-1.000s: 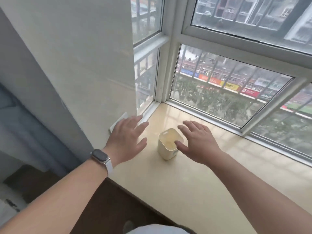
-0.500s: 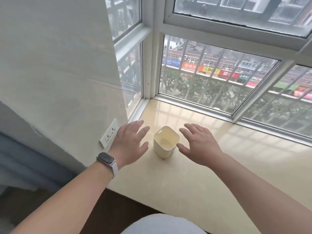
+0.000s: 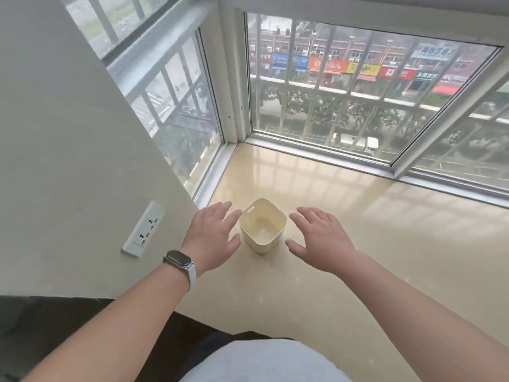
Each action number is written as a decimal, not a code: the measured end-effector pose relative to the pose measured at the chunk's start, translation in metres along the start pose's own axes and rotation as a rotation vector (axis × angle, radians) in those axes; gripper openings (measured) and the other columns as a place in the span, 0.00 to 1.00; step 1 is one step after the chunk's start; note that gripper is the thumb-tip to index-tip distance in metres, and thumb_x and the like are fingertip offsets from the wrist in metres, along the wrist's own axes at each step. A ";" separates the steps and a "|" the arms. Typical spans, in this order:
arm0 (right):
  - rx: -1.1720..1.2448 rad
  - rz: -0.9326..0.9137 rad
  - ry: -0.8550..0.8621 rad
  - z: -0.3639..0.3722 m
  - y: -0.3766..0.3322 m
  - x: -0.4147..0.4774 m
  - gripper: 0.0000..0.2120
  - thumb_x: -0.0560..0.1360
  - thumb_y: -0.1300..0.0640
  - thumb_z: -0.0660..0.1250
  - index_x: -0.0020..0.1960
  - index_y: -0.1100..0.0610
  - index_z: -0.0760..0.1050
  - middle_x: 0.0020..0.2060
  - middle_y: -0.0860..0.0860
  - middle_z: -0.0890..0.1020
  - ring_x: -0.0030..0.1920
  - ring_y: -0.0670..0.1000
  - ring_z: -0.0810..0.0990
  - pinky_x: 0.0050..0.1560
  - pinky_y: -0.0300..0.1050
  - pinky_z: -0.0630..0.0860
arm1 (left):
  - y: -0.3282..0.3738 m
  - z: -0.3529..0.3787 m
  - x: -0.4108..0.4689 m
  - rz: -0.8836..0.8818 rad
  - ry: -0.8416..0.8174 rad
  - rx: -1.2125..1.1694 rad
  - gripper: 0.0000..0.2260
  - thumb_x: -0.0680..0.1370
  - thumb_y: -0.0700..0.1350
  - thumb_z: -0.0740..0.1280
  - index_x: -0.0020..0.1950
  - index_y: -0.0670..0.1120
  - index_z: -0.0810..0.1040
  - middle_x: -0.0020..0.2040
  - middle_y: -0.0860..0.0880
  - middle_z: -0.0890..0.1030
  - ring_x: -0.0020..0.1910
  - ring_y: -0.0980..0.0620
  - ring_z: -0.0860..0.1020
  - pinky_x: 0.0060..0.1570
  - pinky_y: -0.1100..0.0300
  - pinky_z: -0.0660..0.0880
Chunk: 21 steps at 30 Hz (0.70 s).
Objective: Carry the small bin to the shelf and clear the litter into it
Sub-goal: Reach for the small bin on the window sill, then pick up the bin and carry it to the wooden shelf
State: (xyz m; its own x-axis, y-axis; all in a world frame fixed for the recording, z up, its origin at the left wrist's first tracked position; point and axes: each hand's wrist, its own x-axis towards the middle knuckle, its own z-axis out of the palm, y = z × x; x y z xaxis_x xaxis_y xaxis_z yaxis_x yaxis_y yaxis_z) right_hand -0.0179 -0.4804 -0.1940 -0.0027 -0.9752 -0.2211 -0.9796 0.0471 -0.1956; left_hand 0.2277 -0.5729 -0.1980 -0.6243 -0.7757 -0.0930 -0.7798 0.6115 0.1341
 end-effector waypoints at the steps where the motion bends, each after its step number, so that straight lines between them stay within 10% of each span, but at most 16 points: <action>1: 0.023 0.004 -0.023 0.003 0.004 0.004 0.30 0.77 0.36 0.56 0.74 0.50 0.61 0.75 0.49 0.63 0.74 0.52 0.58 0.71 0.49 0.56 | -0.001 0.004 0.004 0.010 -0.012 -0.004 0.24 0.73 0.56 0.57 0.64 0.49 0.77 0.65 0.44 0.77 0.63 0.42 0.75 0.60 0.46 0.72; 21: 0.645 0.380 -0.370 0.111 0.050 0.091 0.42 0.71 0.43 0.71 0.77 0.48 0.51 0.76 0.46 0.59 0.75 0.48 0.58 0.71 0.47 0.61 | -0.065 0.135 0.077 -0.369 -0.469 -0.708 0.46 0.71 0.59 0.74 0.78 0.59 0.45 0.75 0.55 0.63 0.73 0.56 0.62 0.68 0.52 0.66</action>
State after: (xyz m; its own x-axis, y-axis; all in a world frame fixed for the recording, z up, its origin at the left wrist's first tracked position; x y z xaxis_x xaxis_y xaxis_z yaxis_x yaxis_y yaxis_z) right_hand -0.0448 -0.5427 -0.3302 -0.1328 -0.7396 -0.6599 -0.6175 0.5825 -0.5286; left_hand 0.2242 -0.6516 -0.3475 -0.4179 -0.6650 -0.6189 -0.8188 -0.0194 0.5737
